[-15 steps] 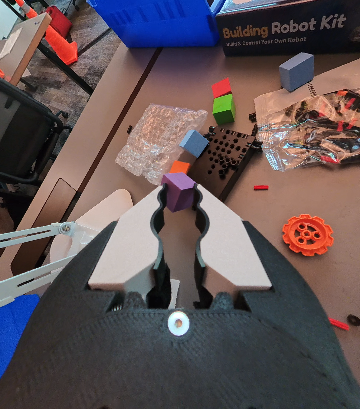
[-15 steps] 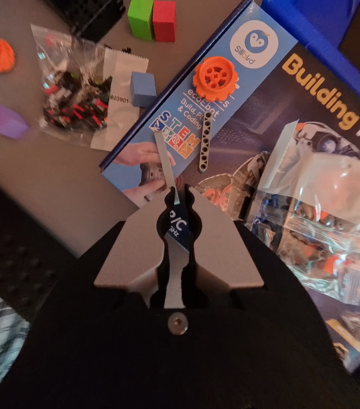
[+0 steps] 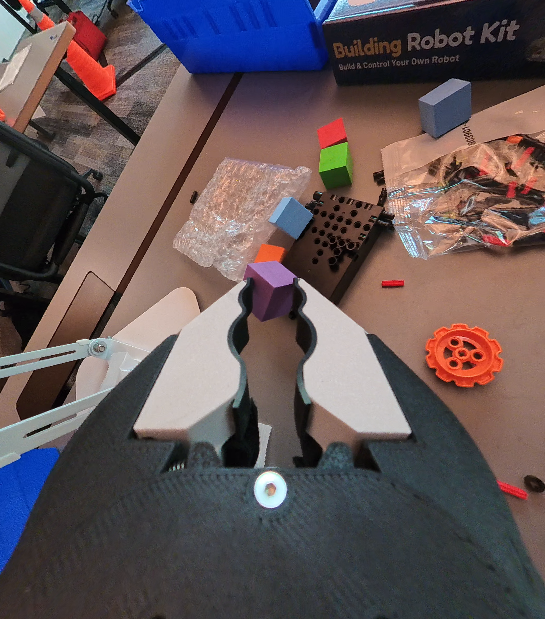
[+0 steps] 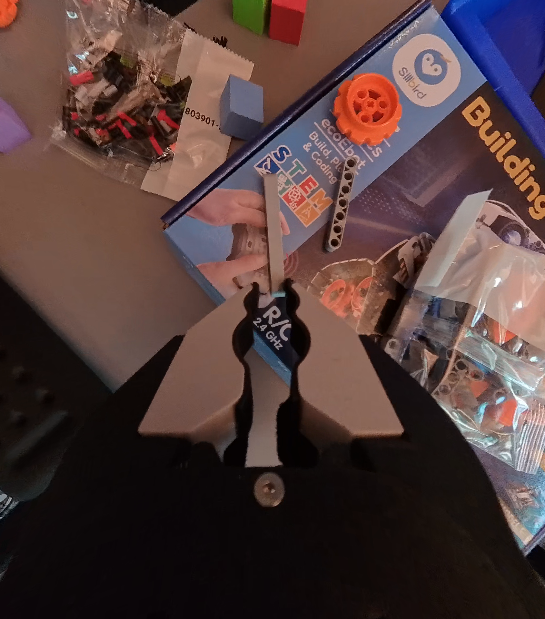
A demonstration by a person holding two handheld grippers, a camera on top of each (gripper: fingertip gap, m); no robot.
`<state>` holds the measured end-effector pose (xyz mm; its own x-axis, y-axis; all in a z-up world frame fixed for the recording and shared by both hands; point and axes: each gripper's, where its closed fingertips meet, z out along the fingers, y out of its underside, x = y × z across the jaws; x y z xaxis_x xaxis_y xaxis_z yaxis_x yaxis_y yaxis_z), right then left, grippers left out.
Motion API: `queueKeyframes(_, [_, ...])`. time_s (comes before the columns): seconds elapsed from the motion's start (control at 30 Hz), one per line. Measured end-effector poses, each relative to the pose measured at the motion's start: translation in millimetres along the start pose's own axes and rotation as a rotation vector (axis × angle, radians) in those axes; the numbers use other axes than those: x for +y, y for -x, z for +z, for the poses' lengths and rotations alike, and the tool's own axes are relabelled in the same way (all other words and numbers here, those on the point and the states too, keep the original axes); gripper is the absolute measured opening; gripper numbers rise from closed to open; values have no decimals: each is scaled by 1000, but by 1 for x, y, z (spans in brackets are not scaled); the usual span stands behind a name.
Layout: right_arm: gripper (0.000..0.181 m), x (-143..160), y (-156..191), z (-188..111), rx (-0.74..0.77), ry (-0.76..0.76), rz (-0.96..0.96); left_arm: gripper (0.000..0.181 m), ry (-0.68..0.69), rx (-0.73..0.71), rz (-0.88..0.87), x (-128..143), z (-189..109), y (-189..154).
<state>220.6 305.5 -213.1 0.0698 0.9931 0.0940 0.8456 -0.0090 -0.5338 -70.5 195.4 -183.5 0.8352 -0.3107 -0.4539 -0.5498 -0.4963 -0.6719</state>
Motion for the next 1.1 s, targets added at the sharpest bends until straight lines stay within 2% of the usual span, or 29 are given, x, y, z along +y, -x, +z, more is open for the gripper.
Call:
queueKeyframes(0.03, [6,0,1,1,-2,-4,1,22,0,1,1,0,0,0])
queueKeyframes(0.17, [6,1,9,0,-31,-25,51,22,0,0,1,0,0,0])
queueKeyframes(0.3, [6,-3,24,-6,-152,-85,188,22,1,3,5,0,0,-1])
queueKeyframes(0.53, [7,-16,31,-22,-338,-236,409,22,-31,26,4,-8,-1,-7])
queueKeyframes(0.67, [7,-8,27,-18,-354,-233,487,21,-164,95,32,-47,-6,-30])
queueKeyframes(0.8, [7,-3,34,-15,-417,-213,543,21,-338,263,79,-112,-12,-86])
queueKeyframes(0.97, [6,1,40,-11,-440,-202,577,22,-385,373,247,-165,10,-161])
queueKeyframes(1.1, [6,6,43,-9,-466,-222,619,21,-368,419,303,-182,35,-191])
